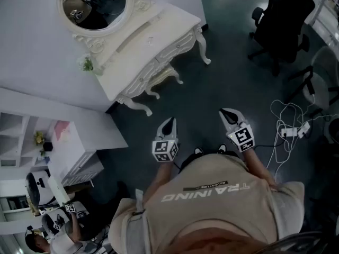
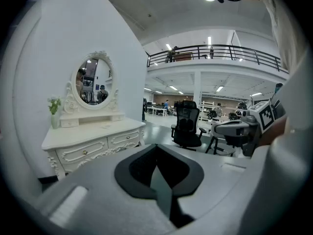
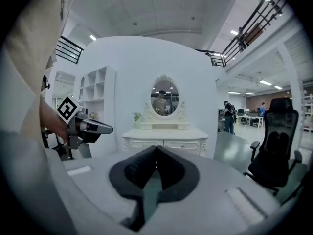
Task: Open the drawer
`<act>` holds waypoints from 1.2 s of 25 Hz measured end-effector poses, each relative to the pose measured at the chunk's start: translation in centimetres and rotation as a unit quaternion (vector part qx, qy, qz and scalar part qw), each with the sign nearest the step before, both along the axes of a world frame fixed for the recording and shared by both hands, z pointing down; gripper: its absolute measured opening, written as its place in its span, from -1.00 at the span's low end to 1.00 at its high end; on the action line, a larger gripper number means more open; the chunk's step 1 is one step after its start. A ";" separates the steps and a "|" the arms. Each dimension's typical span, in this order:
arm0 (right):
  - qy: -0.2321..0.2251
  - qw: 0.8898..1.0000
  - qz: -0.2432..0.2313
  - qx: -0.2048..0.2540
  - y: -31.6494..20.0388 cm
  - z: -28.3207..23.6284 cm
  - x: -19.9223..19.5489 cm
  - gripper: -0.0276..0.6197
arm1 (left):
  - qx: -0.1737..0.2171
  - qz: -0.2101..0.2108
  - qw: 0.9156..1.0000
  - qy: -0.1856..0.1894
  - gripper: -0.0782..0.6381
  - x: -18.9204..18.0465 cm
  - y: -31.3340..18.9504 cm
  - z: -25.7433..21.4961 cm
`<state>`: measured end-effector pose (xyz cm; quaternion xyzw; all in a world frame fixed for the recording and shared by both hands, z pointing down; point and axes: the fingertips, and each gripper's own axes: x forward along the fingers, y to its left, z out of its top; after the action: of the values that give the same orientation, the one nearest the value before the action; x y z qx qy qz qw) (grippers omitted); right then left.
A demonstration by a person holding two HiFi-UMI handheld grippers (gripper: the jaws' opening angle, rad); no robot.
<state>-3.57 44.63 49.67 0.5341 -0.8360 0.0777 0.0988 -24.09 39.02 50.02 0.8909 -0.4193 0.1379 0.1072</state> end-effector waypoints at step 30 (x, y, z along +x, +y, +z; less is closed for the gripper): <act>-0.015 0.999 0.010 -0.028 -7.9 2.5 1.3 -0.91 | -0.020 0.037 0.999 0.027 -0.76 5.9 -8.5 3.2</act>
<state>-2.32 36.76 52.18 0.5380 -0.8297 0.1094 0.1006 -18.19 30.51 53.20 0.9068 -0.3805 0.1256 0.1311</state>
